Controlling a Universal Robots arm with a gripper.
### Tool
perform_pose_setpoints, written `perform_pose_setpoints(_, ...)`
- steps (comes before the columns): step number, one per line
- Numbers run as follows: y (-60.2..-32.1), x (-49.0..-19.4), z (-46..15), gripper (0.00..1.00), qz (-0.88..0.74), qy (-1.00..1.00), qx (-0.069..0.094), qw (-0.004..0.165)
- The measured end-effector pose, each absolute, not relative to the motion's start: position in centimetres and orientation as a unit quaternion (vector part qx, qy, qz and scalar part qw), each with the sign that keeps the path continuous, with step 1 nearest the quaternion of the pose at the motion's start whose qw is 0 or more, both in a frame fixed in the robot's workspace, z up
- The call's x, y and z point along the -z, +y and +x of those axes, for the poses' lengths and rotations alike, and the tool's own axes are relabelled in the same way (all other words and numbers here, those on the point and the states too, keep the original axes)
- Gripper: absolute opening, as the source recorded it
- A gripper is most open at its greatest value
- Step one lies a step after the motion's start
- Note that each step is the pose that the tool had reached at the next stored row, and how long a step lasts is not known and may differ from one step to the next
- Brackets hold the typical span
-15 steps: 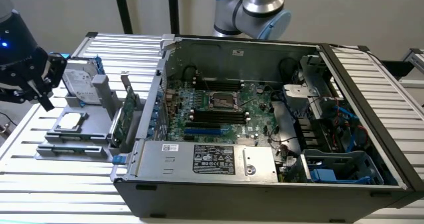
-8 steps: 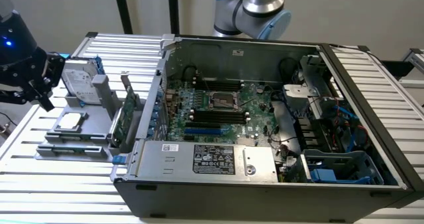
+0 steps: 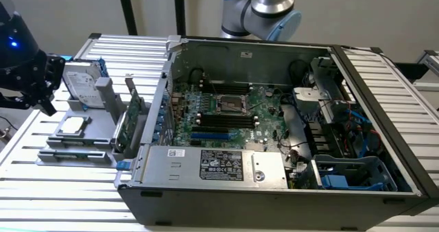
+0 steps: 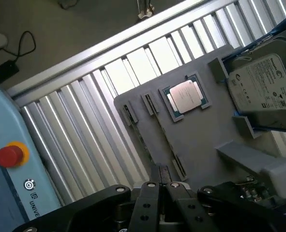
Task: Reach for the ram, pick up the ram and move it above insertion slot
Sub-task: 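Pick up the ram and move it above insertion slot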
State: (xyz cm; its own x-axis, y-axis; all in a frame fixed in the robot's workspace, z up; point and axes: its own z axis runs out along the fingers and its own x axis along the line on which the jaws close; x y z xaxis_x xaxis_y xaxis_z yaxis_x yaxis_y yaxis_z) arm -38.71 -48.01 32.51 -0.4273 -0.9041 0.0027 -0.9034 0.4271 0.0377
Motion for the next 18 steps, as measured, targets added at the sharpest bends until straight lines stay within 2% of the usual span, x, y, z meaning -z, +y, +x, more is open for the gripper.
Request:
perform_pose_setpoints(8, -48.01, -32.23, -38.71, 0.11, 0.593, -0.805, 0.012, 0.009)
perform_pose_setpoints(18, -47.64, -31.83, -38.71, 0.11, 0.639, -0.769, 0.003, -0.002)
